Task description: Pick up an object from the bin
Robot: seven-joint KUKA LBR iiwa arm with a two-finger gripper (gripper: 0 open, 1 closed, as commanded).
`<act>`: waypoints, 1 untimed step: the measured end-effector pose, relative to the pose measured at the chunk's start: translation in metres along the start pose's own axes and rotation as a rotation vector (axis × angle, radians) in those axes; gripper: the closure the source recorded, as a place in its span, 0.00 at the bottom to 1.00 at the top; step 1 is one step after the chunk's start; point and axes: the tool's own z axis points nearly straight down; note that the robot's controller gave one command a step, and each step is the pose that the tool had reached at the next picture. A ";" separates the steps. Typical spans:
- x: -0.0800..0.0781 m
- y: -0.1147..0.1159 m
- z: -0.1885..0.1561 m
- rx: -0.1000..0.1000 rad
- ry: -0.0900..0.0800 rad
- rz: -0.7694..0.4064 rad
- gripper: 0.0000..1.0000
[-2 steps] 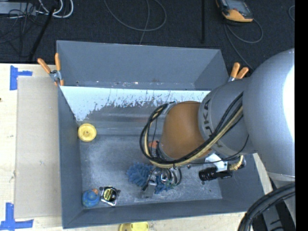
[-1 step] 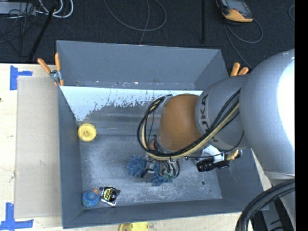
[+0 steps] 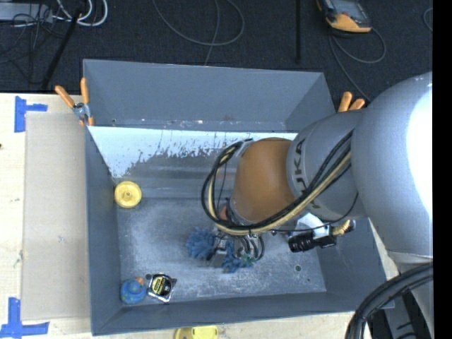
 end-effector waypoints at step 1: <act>0.000 0.000 -0.001 0.000 0.000 0.000 1.00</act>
Offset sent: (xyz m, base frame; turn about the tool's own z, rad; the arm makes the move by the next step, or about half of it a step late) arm 0.0000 -0.0002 0.0244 0.0000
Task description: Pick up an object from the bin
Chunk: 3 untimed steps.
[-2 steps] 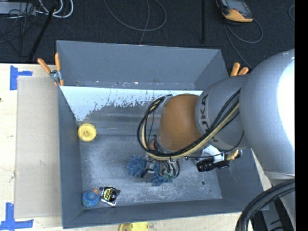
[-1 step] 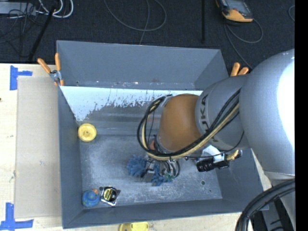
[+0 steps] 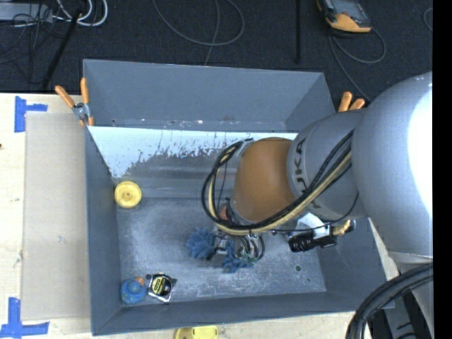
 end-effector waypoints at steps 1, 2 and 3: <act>0.001 0.000 -0.005 0.001 0.003 0.001 1.00; 0.002 -0.001 -0.017 0.003 0.009 0.002 1.00; 0.002 -0.001 -0.039 0.002 0.005 0.002 1.00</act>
Offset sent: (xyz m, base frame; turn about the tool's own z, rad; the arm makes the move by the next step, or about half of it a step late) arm 0.0002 -0.0002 0.0822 0.0000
